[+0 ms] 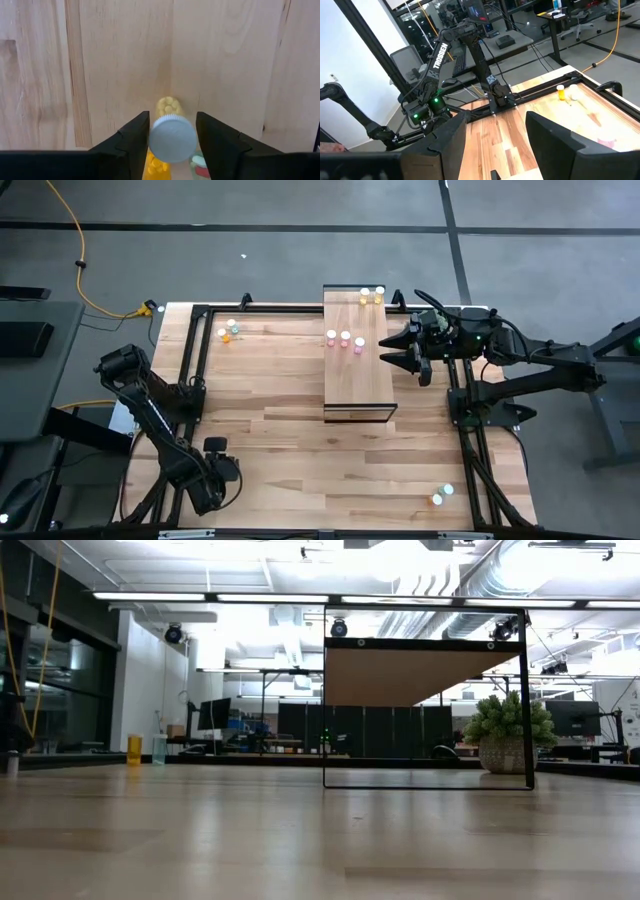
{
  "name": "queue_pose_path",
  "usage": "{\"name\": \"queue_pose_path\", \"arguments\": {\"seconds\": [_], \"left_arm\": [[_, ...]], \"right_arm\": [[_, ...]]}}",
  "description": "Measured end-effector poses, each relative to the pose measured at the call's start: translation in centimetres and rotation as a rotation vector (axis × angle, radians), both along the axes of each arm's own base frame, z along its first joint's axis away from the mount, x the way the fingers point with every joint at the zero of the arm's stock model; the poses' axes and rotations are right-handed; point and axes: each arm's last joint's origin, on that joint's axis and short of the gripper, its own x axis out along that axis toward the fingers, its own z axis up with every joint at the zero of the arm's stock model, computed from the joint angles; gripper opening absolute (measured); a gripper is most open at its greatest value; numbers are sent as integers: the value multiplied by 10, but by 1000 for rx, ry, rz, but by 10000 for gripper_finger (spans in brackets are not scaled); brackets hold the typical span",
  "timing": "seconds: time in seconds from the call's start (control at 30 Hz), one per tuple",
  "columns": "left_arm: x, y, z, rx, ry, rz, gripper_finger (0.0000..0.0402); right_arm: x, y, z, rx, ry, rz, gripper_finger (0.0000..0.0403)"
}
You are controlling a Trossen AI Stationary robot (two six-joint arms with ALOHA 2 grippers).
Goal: Pick and place medicine bottles onto shelf by color
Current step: Put the yellow pill bottle on the shelf aligned with the other yellow pill bottles
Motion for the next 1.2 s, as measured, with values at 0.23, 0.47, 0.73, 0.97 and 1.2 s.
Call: {"name": "queue_pose_path", "arguments": {"seconds": [0.23, 0.47, 0.73, 0.97, 1.2], "left_arm": [[0, 0, 0, 0, -1, 0, 116], [2, 3, 4, -7, -5, 11, 104], [10, 27, 41, -23, -43, -19, 109], [25, 72, 89, -50, -133, 10, 110], [44, 129, 144, -37, -282, 85, 111]], "right_arm": [[0, 0, 0, 0, 0, 0, 197], [0, 0, 0, 0, 0, 0, 197], [0, 0, 0, 0, 0, 0, 197], [0, 0, 0, 0, 0, 0, 197], [0, 0, 0, 0, 3, 0, 197]]}}
